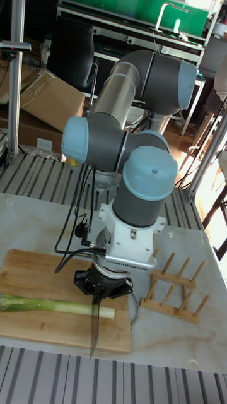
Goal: Chop the scallions
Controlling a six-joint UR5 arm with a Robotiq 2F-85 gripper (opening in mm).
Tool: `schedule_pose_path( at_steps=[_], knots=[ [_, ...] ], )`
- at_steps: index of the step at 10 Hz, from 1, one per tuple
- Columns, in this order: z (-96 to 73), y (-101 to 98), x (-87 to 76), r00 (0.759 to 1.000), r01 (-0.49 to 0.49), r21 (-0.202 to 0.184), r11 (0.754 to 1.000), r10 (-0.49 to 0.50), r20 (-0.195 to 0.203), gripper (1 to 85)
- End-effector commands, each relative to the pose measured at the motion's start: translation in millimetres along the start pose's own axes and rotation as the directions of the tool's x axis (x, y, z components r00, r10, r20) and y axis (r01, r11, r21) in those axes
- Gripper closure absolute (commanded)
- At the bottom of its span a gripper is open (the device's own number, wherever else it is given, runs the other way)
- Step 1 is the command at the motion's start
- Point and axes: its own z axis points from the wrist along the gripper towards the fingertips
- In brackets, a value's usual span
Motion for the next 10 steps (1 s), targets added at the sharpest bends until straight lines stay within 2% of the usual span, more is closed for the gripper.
schedule_pose_path(
  at_steps=[1, 2, 3, 4, 5, 6, 8, 10],
  knots=[
    [-15.4, 15.0, 0.1, 0.999, -0.026, 0.027, 0.999, 0.026, 0.019, 84.7],
    [-27.8, 29.0, 3.7, 0.999, -0.035, 0.000, 0.999, 0.035, 0.003, 84.7],
    [-32.7, 29.9, 5.5, 1.000, -0.015, -0.043, 0.999, 0.015, -0.002, 84.7],
    [-26.3, 23.5, 5.1, 1.000, 0.012, -0.087, 0.996, -0.011, 0.012, 84.7],
    [-18.8, 13.3, 5.2, 1.000, 0.019, -0.078, 0.997, -0.018, 0.013, 84.7],
    [-12.6, 13.9, 3.6, 1.000, 0.012, -0.067, 0.998, -0.011, 0.014, 84.7],
    [-8.6, 17.7, 0.7, 1.000, 0.009, -0.072, 0.997, -0.007, 0.017, 84.7],
    [-17.5, 21.5, 5.0, 0.999, -0.004, -0.070, 0.998, 0.002, -0.035, 84.7]
  ],
)
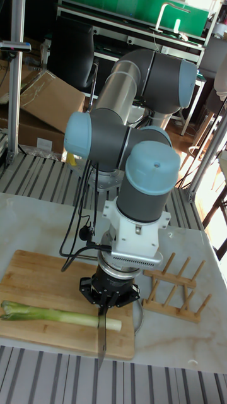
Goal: Chop the scallions
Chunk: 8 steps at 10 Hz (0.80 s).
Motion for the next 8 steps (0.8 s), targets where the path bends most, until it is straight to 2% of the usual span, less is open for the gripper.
schedule_pose_path(
  at_steps=[1, 2, 4, 6, 8],
  knots=[
    [-4.4, 5.7, -0.8, 0.999, -0.010, -0.029, 1.000, 0.008, -0.040, 84.7],
    [3.2, 2.7, -3.3, 0.999, 0.001, -0.036, 0.999, -0.003, -0.033, 84.7],
    [27.2, -12.9, -8.2, 1.000, 0.010, -0.004, 1.000, -0.010, -0.001, 84.7],
    [7.0, -8.7, 0.4, 0.998, 0.013, -0.027, 1.000, -0.015, -0.067, 84.7],
    [-3.5, 0.7, -0.4, 0.996, 0.005, -0.018, 1.000, -0.006, -0.085, 84.7]
  ],
)
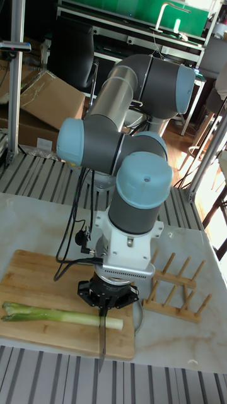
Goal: Chop the scallions
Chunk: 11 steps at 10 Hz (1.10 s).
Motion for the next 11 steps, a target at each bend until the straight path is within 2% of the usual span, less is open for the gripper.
schedule_pose_path(
  at_steps=[1, 3, 4, 5, 6, 7, 9, 10, 11],
  knots=[
    [-10.7, 6.8, 2.6, 0.999, 0.001, -0.007, 1.000, -0.001, -0.034, 84.7],
    [-11.8, 2.1, 8.4, 0.999, 0.007, -0.006, 1.000, -0.007, -0.041, 84.7],
    [-3.9, 0.3, 7.4, 1.000, 0.003, 0.007, 1.000, -0.003, -0.028, 84.7],
    [6.3, 0.0, 5.8, 1.000, 0.009, -0.015, 1.000, -0.009, -0.012, 84.7],
    [9.6, -6.2, 7.3, 1.000, 0.015, -0.007, 1.000, -0.015, -0.007, 84.7],
    [5.4, -12.6, 12.0, 1.000, 0.023, 0.006, 1.000, -0.023, -0.019, 84.7],
    [-8.9, -9.6, 23.6, 0.998, 0.034, -0.021, 0.999, -0.035, -0.053, 84.7],
    [-11.9, -7.4, 27.1, 0.997, 0.031, -0.023, 0.999, -0.032, -0.067, 84.7],
    [-10.9, -9.4, 26.7, 0.997, 0.030, -0.009, 1.000, -0.030, -0.069, 84.7]
  ],
)
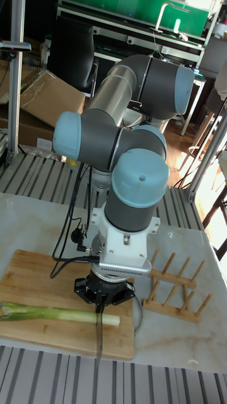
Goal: Chop the scallions
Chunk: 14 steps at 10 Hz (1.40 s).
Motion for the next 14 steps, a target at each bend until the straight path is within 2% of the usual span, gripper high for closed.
schedule_pose_path(
  at_steps=[1, 4, 9, 10, 12, 13, 14],
  knots=[
    [0.2, 0.4, 2.4, 1.000, -0.014, 0.017, 1.000, 0.015, -0.011, 84.7],
    [8.3, -1.0, 1.1, 1.000, -0.009, 0.014, 1.000, 0.009, 0.000, 84.7],
    [-2.9, -2.9, 12.1, 1.000, 0.003, 0.000, 1.000, -0.003, -0.016, 84.7],
    [2.4, -1.3, 10.5, 1.000, 0.002, -0.004, 1.000, -0.002, -0.012, 84.7],
    [21.1, -1.9, -0.3, 1.000, -0.012, 0.035, 0.999, 0.011, 0.026, 84.7],
    [13.2, -0.8, 3.2, 1.000, -0.009, 0.026, 1.000, 0.009, 0.012, 84.7],
    [-5.8, 0.1, 9.5, 1.000, -0.001, 0.006, 1.000, 0.001, -0.012, 84.7]
  ],
)
